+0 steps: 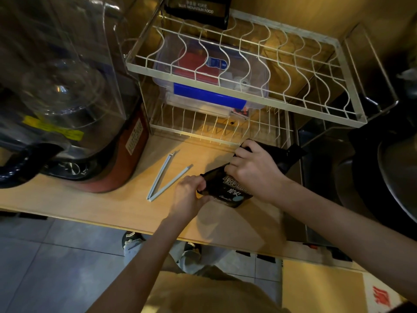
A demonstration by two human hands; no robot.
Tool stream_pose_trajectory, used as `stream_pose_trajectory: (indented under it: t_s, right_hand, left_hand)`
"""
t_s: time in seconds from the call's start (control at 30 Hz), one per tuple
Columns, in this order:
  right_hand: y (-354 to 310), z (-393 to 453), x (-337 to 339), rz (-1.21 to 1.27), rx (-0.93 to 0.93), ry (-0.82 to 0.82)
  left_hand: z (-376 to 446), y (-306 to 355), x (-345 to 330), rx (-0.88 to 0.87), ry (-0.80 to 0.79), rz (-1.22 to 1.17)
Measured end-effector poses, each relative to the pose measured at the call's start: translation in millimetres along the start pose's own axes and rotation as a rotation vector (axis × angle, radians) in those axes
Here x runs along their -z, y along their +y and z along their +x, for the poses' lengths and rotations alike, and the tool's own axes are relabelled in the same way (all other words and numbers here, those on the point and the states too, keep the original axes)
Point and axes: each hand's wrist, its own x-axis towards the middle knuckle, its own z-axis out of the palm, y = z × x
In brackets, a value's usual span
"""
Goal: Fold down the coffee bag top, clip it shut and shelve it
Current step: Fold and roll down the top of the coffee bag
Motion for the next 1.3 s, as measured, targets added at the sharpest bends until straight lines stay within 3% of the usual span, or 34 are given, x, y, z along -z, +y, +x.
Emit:
stream_pose_trajectory:
  t_s: [0.17,0.33,0.5,0.7,0.87,1.1,1.3]
  right_hand:
    - [5.5,-1.0,5.3,0.02,-0.011,-0.032]
    - [9.1,0.7,11.2,0.033,-0.001,-0.052]
    - [0.3,-0.6,19.3,0.003,0.103,-0.133]
    - [-8.6,-0.2,25.8,-0.1,0.245,-0.12]
    - [15.8,9.5,43.5,-0.093,0.26,-0.173]
    - [7.6,2.2,40.4,-0.142,0.341,-0.078]
    - [12.5,-7.3,28.9,-0.156,0.289,0.088]
  left_hand:
    - [-11.5,-2.3,-4.3,-0.032,0.082,-0.069]
    - [-20.3,-5.5,-9.9,-0.148,0.132,0.031]
    - [-13.8,-8.5,-7.5,0.011,-0.01,0.033]
    - [-15.6,-11.9,-0.8,-0.234,-0.125,0.224]
    - [-18.4,-15.5,-4.3,-0.271,-0.107,0.278]
    - [-14.2,-16.9,-9.6,-0.113,-0.139,0.061]
    - [-4.6,-9.6,-2.8,0.011,-0.2,0.089]
